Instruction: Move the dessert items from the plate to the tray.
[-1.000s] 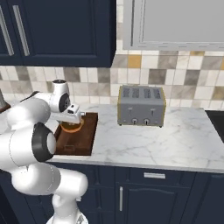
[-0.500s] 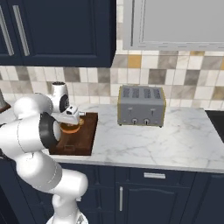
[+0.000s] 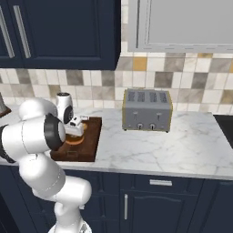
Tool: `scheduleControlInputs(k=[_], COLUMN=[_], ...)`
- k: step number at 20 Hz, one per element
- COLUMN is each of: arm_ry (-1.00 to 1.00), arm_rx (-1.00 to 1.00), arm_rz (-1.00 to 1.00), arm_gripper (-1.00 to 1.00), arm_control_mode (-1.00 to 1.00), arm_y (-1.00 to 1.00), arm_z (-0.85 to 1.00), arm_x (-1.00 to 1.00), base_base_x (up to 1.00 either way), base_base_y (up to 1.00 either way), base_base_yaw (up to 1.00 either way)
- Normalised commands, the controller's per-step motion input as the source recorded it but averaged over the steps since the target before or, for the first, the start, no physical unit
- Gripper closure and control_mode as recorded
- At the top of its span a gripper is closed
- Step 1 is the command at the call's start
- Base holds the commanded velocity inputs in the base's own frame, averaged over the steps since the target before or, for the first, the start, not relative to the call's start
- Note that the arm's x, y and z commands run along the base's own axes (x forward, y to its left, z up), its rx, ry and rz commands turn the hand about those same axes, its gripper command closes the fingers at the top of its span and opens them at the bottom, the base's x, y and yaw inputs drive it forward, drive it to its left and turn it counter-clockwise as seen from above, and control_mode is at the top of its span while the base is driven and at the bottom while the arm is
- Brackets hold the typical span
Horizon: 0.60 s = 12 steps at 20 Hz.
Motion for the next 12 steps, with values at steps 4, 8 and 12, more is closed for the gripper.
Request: scheduleControlInputs(k=[4, 8, 12], arm_ry=[0.0, 0.0, 0.0], arm_rx=[0.02, 0.01, 0.0], arm_rz=[-0.06, -0.05, -0.03], arm_gripper=[1.0, 1.0, -1.0], arm_control_mode=[-1.0, -1.0, -1.0], arm_y=[0.0, 0.0, 0.0], arm_z=[-0.3, -0.26, -0.16], arm_x=[0.0, 0.0, 0.0], base_base_x=[0.0, 0.0, 0.0], base_base_y=[0.0, 0.0, 0.0], base_base_yaw=[0.0, 0.0, 0.0])
